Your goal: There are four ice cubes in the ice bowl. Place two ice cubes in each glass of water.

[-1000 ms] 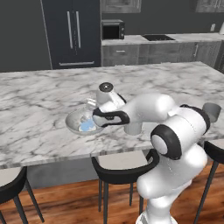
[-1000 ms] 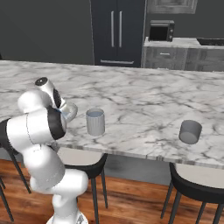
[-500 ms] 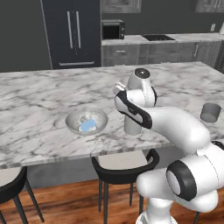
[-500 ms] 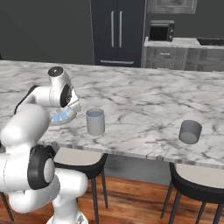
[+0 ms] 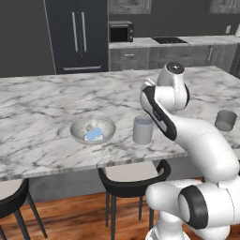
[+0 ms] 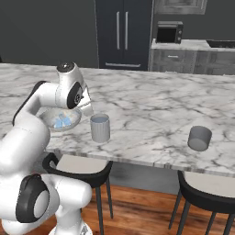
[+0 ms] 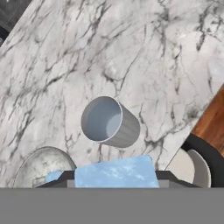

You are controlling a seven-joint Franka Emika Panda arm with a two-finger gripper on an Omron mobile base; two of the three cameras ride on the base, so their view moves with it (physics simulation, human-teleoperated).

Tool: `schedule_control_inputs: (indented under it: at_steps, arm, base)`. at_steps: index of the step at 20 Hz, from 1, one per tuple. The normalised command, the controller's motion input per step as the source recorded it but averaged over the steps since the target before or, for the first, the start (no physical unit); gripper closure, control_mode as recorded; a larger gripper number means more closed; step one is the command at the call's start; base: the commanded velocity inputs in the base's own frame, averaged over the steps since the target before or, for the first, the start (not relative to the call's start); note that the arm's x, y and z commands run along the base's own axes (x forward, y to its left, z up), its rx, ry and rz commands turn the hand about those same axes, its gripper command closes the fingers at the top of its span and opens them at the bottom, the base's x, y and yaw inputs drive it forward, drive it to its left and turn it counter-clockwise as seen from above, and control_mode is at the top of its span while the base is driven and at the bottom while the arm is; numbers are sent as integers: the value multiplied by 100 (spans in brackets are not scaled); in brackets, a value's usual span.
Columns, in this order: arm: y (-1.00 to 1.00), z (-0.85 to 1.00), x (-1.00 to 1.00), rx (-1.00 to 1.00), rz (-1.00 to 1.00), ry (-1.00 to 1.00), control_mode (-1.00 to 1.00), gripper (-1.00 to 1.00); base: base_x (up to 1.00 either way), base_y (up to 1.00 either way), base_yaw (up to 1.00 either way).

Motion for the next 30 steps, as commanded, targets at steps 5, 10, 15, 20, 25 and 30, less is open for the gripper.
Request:
schedule_control_inputs:
  at_steps: [5,10,15,20,25,30]
  arm:
    - [-22,-17,1,0,-7,21,-100,100]
    - [0,-10,24,0,0,8,-100,100]
    - [0,-29,57,0,0,2,-100,100]
    - [0,-35,41,0,0,8,-100,100]
    - [0,-43,14,-3,0,13,-100,100]
    - [0,-43,10,-3,0,11,-100,100]
  base:
    - [0,0,0]
    - [0,0,0]
    - [0,0,0]
    - [0,0,0]
    - [0,0,0]
    - [0,0,0]
